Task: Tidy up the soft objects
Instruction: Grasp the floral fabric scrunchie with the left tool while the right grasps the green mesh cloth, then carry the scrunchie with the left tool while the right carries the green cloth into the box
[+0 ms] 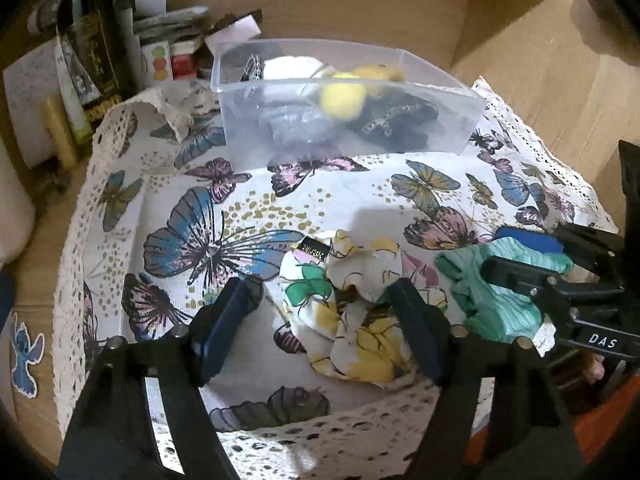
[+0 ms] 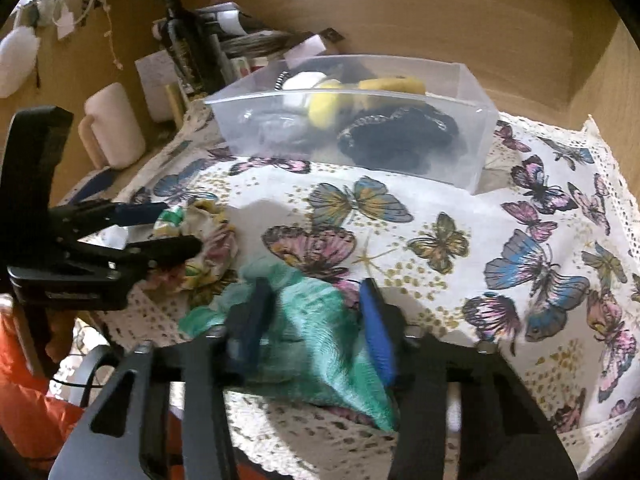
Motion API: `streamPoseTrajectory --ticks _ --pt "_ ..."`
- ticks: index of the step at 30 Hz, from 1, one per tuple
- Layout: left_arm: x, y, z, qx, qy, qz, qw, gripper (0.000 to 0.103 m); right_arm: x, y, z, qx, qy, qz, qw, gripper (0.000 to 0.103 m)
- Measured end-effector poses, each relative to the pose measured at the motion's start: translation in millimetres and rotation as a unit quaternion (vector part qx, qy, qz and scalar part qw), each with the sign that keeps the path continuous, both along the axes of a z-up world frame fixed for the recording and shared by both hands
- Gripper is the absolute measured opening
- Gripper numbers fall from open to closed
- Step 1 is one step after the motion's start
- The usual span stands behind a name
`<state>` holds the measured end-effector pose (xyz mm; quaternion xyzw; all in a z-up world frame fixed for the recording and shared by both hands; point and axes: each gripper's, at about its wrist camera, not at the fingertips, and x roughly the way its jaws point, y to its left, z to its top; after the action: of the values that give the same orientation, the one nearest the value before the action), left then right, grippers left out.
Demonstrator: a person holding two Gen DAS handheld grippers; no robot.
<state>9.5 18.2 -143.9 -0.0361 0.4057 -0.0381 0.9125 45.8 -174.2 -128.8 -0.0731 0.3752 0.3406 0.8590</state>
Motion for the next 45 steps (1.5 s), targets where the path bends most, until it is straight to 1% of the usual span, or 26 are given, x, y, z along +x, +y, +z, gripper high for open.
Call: streamPoseTrajectory --ticks 1,2,3,4,5,6,7,9,13,16,17,24,27,30,34,38,40,43,45 --pt "0 -1 0 0.0 -0.001 -0.004 1.0 0.064 -1 0 0 0.004 -0.001 0.003 1.0 0.026" --pt "0 -2 0 -0.001 -0.001 -0.008 1.0 0.055 -2 1 0 0.008 0.0 0.005 1.0 0.023" --pt "0 -3 1 -0.003 -0.002 -0.013 0.9999 0.043 -3 3 1 0.01 0.0 0.009 1.0 0.021" --pt "1 -3 1 -0.006 -0.001 -0.017 0.9998 0.037 -3 4 2 0.011 -0.001 0.012 1.0 0.019" --pt "1 -3 1 -0.01 0.0 -0.019 0.9998 0.026 -4 4 3 0.011 -0.005 0.012 1.0 0.018" --pt "2 -1 2 -0.013 0.001 -0.017 0.9998 0.021 -5 5 4 0.011 -0.01 0.011 1.0 0.016" --pt "3 0 2 -0.013 0.002 -0.014 0.9998 0.013 -6 6 6 0.011 -0.014 0.009 1.0 0.016" --pt "5 3 3 -0.017 0.001 -0.009 0.9998 0.01 -5 6 10 0.012 -0.024 0.004 1.0 0.015" --pt "7 7 17 -0.004 -0.024 0.002 0.9997 0.009 0 2 23 0.024 -0.047 -0.008 0.999 0.015" --pt "9 9 33 0.004 -0.054 0.009 0.9985 0.009 5 -3 37 0.037 -0.068 -0.02 0.997 0.015" --pt "11 11 42 0.007 -0.068 0.014 0.9975 0.009 7 -4 41 0.041 -0.074 -0.024 0.996 0.015" --pt "29 20 88 0.006 -0.131 0.028 0.991 0.009 29 -7 72 0.065 -0.125 -0.055 0.988 0.015" --pt "40 23 105 0.012 -0.152 0.032 0.9878 0.009 38 -6 87 0.071 -0.149 -0.063 0.984 0.015" --pt "53 27 117 0.015 -0.164 0.034 0.9858 0.009 50 -2 103 0.072 -0.172 -0.068 0.98 0.015" --pt "74 31 123 0.02 -0.167 0.04 0.985 0.009 66 3 116 0.068 -0.196 -0.073 0.976 0.015" --pt "95 34 114 0.009 -0.153 0.038 0.9875 0.009 89 11 118 0.062 -0.201 -0.078 0.974 0.015" --pt "104 35 106 0.009 -0.143 0.039 0.9889 0.009 99 14 112 0.056 -0.194 -0.079 0.976 0.015" --pt "114 33 93 0.015 -0.129 0.042 0.9907 0.009 115 21 98 0.052 -0.166 -0.074 0.982 0.015" --pt "120 32 84 0.018 -0.118 0.039 0.9921 0.009 124 26 87 0.039 -0.159 -0.08 0.983 0.015"
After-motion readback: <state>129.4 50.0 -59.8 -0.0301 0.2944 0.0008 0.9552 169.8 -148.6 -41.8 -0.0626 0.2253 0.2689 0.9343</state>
